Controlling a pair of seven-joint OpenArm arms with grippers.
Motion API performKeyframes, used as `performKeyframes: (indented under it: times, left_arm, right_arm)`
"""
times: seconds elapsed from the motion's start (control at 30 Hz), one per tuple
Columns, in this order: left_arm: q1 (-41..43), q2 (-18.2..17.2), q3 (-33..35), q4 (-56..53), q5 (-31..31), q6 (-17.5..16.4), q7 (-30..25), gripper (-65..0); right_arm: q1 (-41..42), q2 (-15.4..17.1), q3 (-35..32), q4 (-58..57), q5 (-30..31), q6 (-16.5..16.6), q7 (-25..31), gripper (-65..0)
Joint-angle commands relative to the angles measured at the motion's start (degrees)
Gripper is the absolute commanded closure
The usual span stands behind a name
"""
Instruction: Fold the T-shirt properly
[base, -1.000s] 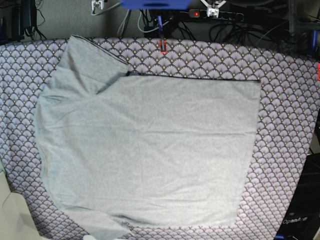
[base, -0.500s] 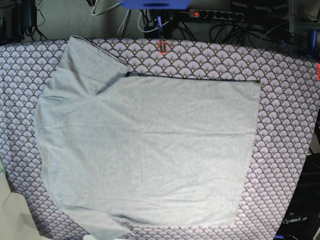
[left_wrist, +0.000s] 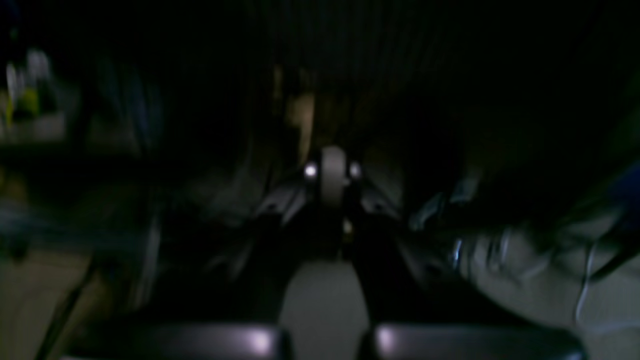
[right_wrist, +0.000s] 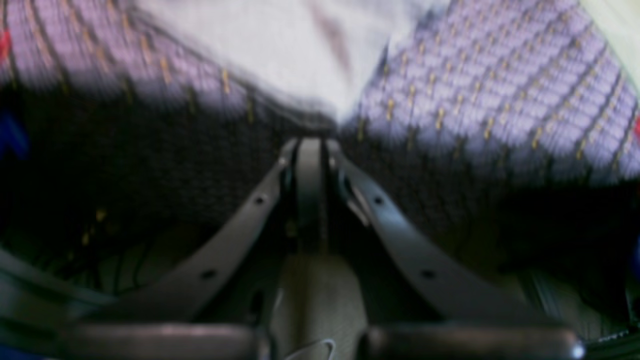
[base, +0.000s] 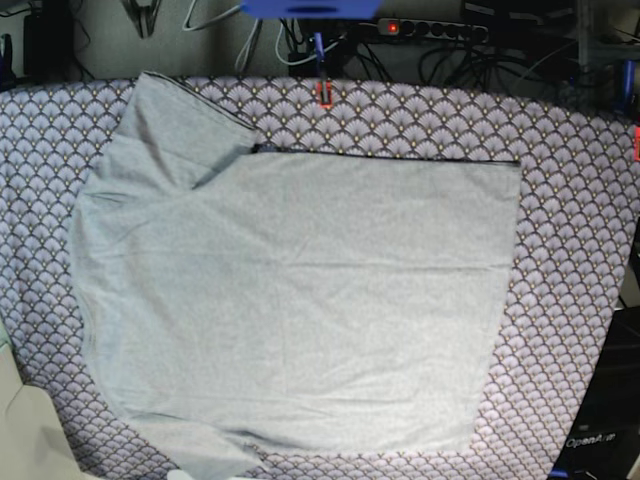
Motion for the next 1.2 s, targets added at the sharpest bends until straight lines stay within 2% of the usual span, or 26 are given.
performKeyframes:
  times: [0.0,0.17,0.27,0.33,0.43,0.5,0.6,0.67,0.73,0.8,1.03,1.17]
  left_arm:
    - [5.6,-0.9,-0.2,7.3,-0.9,-0.1,-0.2,0.0]
    - [19.8,-6.7,-0.4,43.2,-8.0,-0.1,17.3,0.0]
    - [22.9,-11.0,-0.6,58.5,-12.0,0.6,26.6,0.0]
    - [22.9,-12.4,-2.6,64.2,-14.4,0.6,32.6,0.0]
    - [19.6,-12.4,-7.9,70.2,-17.3,0.6,43.9,0.0]
    - [15.7,-11.7,-11.4,72.7,-18.7,0.6,53.6,0.0]
    - [8.6,-9.5,-15.9,73.4,-19.4,0.6,67.1,0.0]
    - [4.7,-7.7,-18.9,73.7,-19.2,0.0,75.5,0.0]
    - [1.8,-5.8,-21.8,74.7,-19.2,-0.1,82.2,-6.7]
    - [0.3,-4.5,-23.1,76.8,-19.1,-0.1,86.0,-15.1]
    - [-5.6,-4.0,-23.3,77.6,-19.4,0.0,94.2,-31.9]
    - [-9.1,-3.9,-23.0,74.3,-19.5,-0.1,95.0,-37.0]
  right_arm:
    - [-2.1,0.1,0.2,3.1,0.2,-0.1,0.6,0.0]
    - [-3.3,0.0,-0.1,13.3,0.2,-0.1,-6.3,0.0]
    - [-3.2,0.1,-0.1,19.1,0.2,0.1,-12.2,0.0]
    - [-3.0,0.1,-0.2,22.3,0.2,0.2,-16.0,0.0]
    - [-2.3,0.4,-0.2,26.1,0.2,0.2,-20.9,0.0]
    - [0.5,0.4,-0.1,27.4,0.2,0.2,-24.4,0.0]
    - [4.2,0.6,0.0,27.4,0.2,0.3,-30.3,-1.3]
    - [6.0,1.7,-0.1,27.3,0.2,0.7,-33.6,-4.4]
    - [7.3,2.5,-0.2,27.3,0.5,4.3,-36.2,-9.1]
    - [8.5,2.5,0.3,27.3,0.5,9.1,-37.6,-14.5]
    - [12.8,2.5,0.3,26.5,0.5,19.8,-42.5,-28.7]
    - [16.2,2.5,0.3,23.1,0.5,25.4,-45.7,-34.4]
